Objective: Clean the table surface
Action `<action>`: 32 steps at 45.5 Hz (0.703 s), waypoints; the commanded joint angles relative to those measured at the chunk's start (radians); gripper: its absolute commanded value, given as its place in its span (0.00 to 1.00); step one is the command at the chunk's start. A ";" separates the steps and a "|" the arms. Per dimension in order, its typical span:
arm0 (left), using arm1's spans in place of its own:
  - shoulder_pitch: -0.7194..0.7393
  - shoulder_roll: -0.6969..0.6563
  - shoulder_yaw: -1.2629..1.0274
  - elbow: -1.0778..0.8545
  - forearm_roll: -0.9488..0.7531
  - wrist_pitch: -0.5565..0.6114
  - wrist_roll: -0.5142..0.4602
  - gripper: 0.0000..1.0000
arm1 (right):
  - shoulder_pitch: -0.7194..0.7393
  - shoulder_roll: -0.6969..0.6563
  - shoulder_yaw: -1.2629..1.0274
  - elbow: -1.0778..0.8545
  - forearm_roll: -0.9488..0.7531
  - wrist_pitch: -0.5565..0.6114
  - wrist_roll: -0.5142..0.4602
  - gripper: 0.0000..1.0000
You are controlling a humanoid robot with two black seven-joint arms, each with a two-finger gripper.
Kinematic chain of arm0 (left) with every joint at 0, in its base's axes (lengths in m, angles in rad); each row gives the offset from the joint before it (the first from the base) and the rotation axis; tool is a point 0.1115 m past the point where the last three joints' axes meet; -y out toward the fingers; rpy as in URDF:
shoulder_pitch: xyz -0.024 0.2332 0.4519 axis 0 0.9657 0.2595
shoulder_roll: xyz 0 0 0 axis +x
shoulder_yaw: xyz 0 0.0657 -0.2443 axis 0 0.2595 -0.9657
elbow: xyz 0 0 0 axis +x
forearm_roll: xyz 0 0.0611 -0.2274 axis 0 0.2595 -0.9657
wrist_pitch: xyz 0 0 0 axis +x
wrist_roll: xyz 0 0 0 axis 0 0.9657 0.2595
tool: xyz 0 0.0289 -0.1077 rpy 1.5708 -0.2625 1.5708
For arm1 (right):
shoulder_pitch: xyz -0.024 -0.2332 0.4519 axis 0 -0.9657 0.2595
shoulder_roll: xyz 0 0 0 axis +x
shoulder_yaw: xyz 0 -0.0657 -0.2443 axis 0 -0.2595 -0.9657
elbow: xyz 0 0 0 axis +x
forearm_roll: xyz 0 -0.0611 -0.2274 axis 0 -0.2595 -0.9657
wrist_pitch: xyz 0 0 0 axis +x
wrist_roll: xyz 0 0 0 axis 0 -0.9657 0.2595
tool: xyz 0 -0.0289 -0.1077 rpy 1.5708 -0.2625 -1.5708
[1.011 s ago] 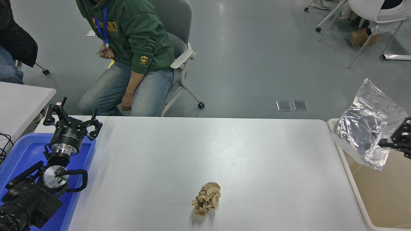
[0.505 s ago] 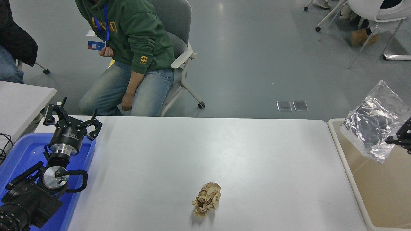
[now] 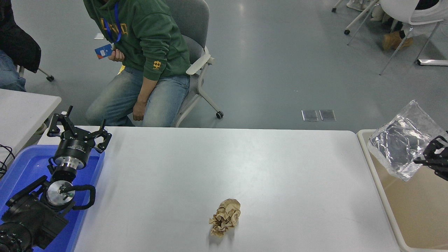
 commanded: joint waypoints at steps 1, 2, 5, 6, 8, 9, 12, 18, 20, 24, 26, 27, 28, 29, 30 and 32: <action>0.001 0.000 0.000 0.000 0.000 0.000 0.000 1.00 | -0.004 0.062 -0.002 -0.097 -0.007 -0.029 0.002 0.00; 0.000 0.000 0.000 0.000 0.000 0.000 0.000 1.00 | -0.004 0.067 -0.002 -0.109 -0.007 -0.031 0.002 0.00; 0.000 0.000 0.000 0.000 0.000 0.000 0.000 1.00 | -0.004 0.083 -0.002 -0.133 -0.007 -0.035 0.003 0.00; 0.000 0.001 0.000 0.000 0.000 0.000 0.000 1.00 | -0.005 0.090 -0.004 -0.138 -0.007 -0.037 0.003 0.00; 0.000 0.000 0.000 0.000 0.000 0.000 0.000 1.00 | -0.011 0.103 -0.004 -0.144 -0.007 -0.051 0.005 0.00; 0.000 0.000 0.000 0.000 0.000 0.000 0.000 1.00 | -0.016 0.108 -0.004 -0.149 -0.008 -0.058 0.005 0.00; 0.000 0.000 0.000 0.000 0.000 0.000 0.000 1.00 | -0.030 0.131 -0.002 -0.175 -0.022 -0.091 0.006 0.00; 0.000 0.000 0.000 0.000 0.000 0.000 0.000 1.00 | -0.028 0.203 -0.001 -0.281 -0.056 -0.118 0.020 0.00; 0.000 0.000 0.000 0.000 0.000 0.000 0.000 1.00 | -0.025 0.224 -0.001 -0.322 -0.057 -0.121 0.026 0.00; 0.000 0.000 0.000 0.000 0.000 0.000 0.000 1.00 | -0.019 0.270 -0.002 -0.406 -0.059 -0.155 0.031 0.00; 0.000 0.001 0.000 0.000 0.000 0.000 0.000 1.00 | -0.014 0.287 -0.019 -0.440 -0.059 -0.167 0.034 0.00; 0.000 0.000 0.000 0.000 0.000 0.000 0.000 1.00 | -0.007 0.294 -0.031 -0.455 -0.059 -0.173 0.037 0.00; 0.001 0.001 0.000 0.000 0.000 0.000 0.000 1.00 | 0.001 0.301 -0.046 -0.469 -0.059 -0.180 0.043 0.00; 0.000 0.000 0.000 0.000 0.000 0.000 0.000 1.00 | 0.010 0.309 -0.063 -0.486 -0.059 -0.187 0.052 0.00; 0.000 0.000 0.000 0.000 0.000 0.000 0.000 1.00 | 0.016 0.318 -0.083 -0.501 -0.057 -0.198 0.060 0.00; 0.000 0.001 0.000 0.000 0.000 0.000 0.000 1.00 | 0.029 0.338 -0.119 -0.535 -0.056 -0.221 0.075 0.00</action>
